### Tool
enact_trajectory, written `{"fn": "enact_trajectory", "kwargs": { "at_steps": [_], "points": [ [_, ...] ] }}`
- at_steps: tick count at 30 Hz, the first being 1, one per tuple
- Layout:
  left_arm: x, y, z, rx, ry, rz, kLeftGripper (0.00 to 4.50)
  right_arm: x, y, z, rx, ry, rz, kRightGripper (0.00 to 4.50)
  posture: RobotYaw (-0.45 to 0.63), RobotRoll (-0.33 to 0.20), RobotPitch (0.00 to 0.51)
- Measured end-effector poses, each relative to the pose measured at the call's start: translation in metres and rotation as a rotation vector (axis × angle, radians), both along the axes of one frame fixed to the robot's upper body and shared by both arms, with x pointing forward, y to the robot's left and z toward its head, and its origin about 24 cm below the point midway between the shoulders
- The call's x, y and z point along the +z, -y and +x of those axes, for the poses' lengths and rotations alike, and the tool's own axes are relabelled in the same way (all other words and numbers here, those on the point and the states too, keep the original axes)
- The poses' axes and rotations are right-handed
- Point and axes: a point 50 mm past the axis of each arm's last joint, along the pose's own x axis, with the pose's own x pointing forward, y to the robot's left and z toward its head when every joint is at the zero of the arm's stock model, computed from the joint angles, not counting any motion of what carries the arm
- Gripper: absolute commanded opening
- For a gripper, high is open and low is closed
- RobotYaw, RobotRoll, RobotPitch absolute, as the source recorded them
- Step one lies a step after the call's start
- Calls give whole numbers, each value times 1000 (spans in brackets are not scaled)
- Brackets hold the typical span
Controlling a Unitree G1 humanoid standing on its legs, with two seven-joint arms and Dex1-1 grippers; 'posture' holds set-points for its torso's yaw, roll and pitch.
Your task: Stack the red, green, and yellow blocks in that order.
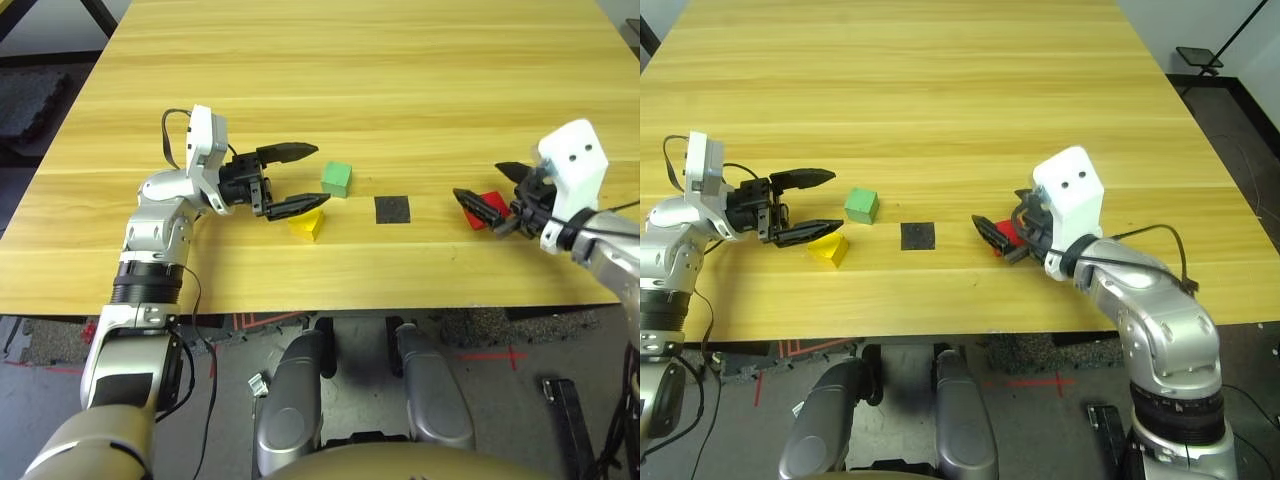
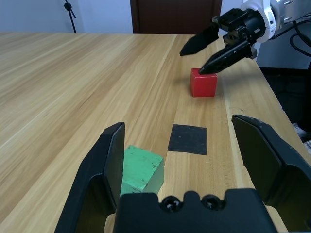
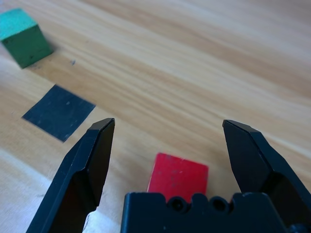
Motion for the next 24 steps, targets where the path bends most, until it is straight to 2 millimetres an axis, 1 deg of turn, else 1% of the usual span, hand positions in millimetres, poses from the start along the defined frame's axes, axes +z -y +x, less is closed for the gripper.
{"fn": "enact_trajectory", "kwargs": {
  "at_steps": [2, 7, 16, 19, 24],
  "points": [
    [-1, 1, 0, -2, -4, -2, 4485, -5, 3, -5, -42, 28, -7, 4500, 144, 9, 300],
    [-2, 2, 1, -8, -9, -3, 4485, -24, 6, -17, -109, 17, 9, 4500, 135, 13, 305],
    [-3, 3, 2, -18, -20, 2, 4485, -34, 8, -25, -140, 34, 14, 4500, 127, 20, 311],
    [0, 4, 3, -22, -12, 1, 4485, -36, 9, -27, -148, 42, 10, 4500, 127, 21, 313],
    [0, 4, 4, -20, -16, 1, 4485, -43, 13, -26, -168, 35, 15, 4500, 129, 23, 313]
  ]
}}
